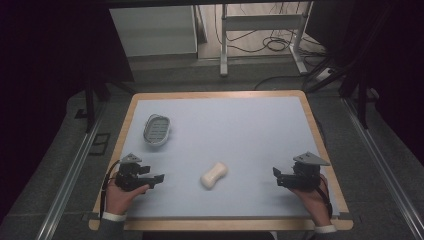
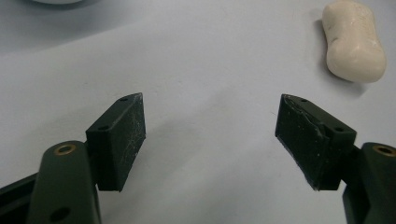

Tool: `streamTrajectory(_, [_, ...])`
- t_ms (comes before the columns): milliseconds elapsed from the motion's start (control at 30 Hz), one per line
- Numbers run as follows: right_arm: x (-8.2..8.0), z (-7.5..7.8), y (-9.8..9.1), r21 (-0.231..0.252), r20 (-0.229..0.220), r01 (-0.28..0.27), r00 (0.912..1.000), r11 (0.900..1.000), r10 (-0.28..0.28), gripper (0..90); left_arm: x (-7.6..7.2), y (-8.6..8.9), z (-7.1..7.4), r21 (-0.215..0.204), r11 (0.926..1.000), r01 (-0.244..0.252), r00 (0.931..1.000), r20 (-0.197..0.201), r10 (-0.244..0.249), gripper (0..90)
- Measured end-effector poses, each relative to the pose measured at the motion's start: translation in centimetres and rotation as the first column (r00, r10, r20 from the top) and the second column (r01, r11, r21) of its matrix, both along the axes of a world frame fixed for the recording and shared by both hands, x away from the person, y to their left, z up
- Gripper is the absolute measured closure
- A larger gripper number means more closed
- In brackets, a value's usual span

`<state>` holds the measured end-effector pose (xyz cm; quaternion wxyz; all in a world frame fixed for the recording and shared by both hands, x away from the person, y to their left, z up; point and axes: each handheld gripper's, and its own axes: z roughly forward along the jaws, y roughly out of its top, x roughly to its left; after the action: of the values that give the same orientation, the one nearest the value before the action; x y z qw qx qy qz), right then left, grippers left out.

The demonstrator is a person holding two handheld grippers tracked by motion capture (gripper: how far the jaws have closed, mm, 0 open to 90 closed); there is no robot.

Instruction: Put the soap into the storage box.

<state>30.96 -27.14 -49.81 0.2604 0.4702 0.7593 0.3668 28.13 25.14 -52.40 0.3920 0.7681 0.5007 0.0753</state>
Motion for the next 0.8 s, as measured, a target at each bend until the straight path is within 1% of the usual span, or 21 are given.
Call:
streamTrajectory(133, [0.1,0.1,-0.4,0.000,-0.005,0.006,1.0000,1.0000,-0.006,3.6,0.0,0.1,-0.2,-0.004,1.0000,-0.005,1.0000,-0.007,0.005,24.4])
streamTrajectory(200, [0.0,0.0,-0.5,0.006,-0.019,0.026,0.9995,0.9996,-0.026,3.6,0.0,0.2,-0.2,-0.001,1.0000,-0.005,1.0000,-0.007,0.005,24.4])
streamTrajectory(233, [0.0,-0.1,-0.6,0.004,-0.016,0.027,0.9995,0.9996,-0.027,3.6,0.0,0.1,-0.2,-0.001,1.0000,-0.002,1.0000,-0.005,0.002,24.4])
streamTrajectory(333, [-0.2,-0.1,-0.7,0.001,-0.018,0.026,0.9995,0.9997,-0.026,3.6,-0.2,0.1,0.1,-0.005,1.0000,0.001,0.9999,0.017,-0.001,24.4])
streamTrajectory(400, [-0.2,-0.1,-0.8,0.001,-0.015,0.027,0.9995,0.9996,-0.027,3.6,-0.4,0.0,0.4,0.003,1.0000,-0.006,0.9991,0.041,0.006,24.6])
streamTrajectory(500, [-0.2,-0.1,-0.9,-0.004,-0.019,0.027,0.9995,0.9996,-0.027,3.6,-0.5,-0.2,0.7,0.017,0.9998,-0.013,0.9984,0.055,0.012,25.1])
streamTrajectory(733, [-0.2,0.0,-1.4,-0.001,-0.030,0.046,0.9985,0.9989,-0.046,4.0,-0.6,-0.4,0.7,0.025,0.9995,-0.018,0.9987,0.047,0.017,24.8])
streamTrajectory(800, [-0.2,0.0,-1.4,-0.003,-0.032,0.048,0.9983,0.9989,-0.048,4.0,-0.7,-0.5,0.8,0.035,0.9992,-0.019,0.9984,0.054,0.017,25.0])
